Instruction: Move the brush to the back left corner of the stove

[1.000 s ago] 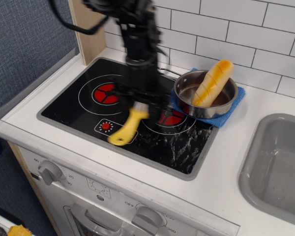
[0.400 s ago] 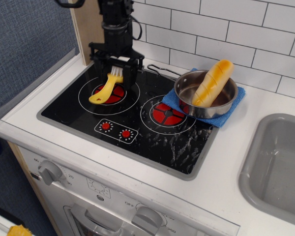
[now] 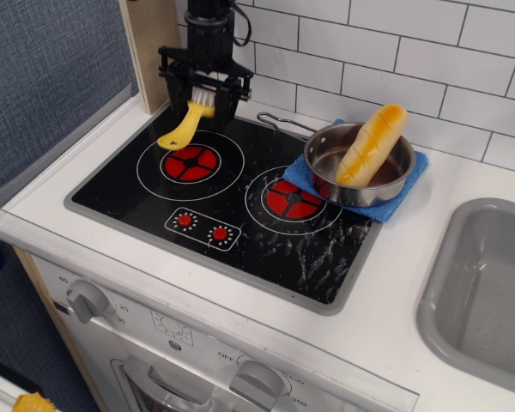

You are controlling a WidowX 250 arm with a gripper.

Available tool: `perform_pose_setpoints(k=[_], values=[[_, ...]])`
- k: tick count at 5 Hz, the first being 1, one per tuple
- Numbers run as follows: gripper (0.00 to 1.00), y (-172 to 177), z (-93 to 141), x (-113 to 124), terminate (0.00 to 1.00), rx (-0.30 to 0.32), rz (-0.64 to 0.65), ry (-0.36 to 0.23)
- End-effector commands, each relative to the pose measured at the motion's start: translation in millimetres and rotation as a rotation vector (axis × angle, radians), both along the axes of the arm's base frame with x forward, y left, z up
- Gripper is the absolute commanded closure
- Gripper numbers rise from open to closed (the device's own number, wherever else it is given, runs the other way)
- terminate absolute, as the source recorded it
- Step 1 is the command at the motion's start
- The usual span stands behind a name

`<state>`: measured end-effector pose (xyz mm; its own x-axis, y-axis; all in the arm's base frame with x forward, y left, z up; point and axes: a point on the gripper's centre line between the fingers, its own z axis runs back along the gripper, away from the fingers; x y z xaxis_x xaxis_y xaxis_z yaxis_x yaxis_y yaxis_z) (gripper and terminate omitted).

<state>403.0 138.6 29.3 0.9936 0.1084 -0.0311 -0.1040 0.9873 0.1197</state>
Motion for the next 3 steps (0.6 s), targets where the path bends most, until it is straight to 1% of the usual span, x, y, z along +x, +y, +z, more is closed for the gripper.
perform_pose_setpoints(k=[1,2,3], values=[[0.0,7,22,4,0.0,0.048,0.017,-0.065],[0.0,7,25,4,0.0,0.046,0.017,-0.069],[0.0,8,34,3,0.0,0.044,0.011,-0.084]])
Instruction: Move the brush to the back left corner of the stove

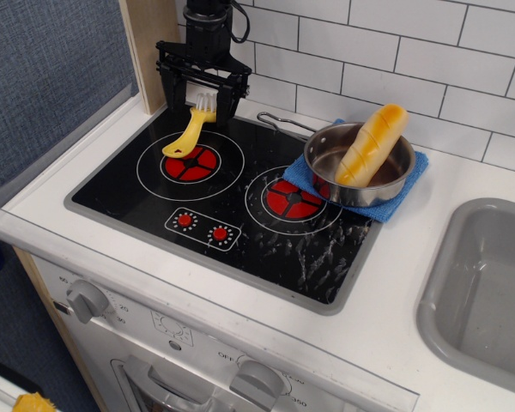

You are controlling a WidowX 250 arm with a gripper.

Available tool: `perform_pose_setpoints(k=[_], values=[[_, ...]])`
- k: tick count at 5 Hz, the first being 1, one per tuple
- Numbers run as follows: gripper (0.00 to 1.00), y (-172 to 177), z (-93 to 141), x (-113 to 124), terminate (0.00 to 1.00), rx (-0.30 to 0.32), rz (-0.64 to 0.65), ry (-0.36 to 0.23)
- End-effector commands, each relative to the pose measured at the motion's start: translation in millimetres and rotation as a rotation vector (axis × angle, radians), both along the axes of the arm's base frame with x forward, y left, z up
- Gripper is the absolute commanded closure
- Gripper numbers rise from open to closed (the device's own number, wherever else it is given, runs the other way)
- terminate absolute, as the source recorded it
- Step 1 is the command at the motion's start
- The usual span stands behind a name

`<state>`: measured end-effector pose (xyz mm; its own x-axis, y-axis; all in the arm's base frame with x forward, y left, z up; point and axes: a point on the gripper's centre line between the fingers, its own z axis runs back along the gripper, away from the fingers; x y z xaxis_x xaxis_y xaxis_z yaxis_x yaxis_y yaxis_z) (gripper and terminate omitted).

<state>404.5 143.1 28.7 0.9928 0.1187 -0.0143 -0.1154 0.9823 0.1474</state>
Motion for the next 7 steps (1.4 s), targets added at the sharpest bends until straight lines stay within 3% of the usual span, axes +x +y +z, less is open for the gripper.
perform_pose_setpoints(k=[1,3,4,6,7], values=[[0.0,0,62,-3,0.0,0.012,-0.005,-0.102],[0.0,-6,80,-12,0.0,0.02,-0.017,-0.117],[0.0,-11,76,-15,0.0,-0.006,-0.024,-0.09],[0.0,-11,76,-15,0.0,-0.006,-0.024,-0.09],[0.0,-11,76,-15,1.0,-0.006,-0.024,-0.09]])
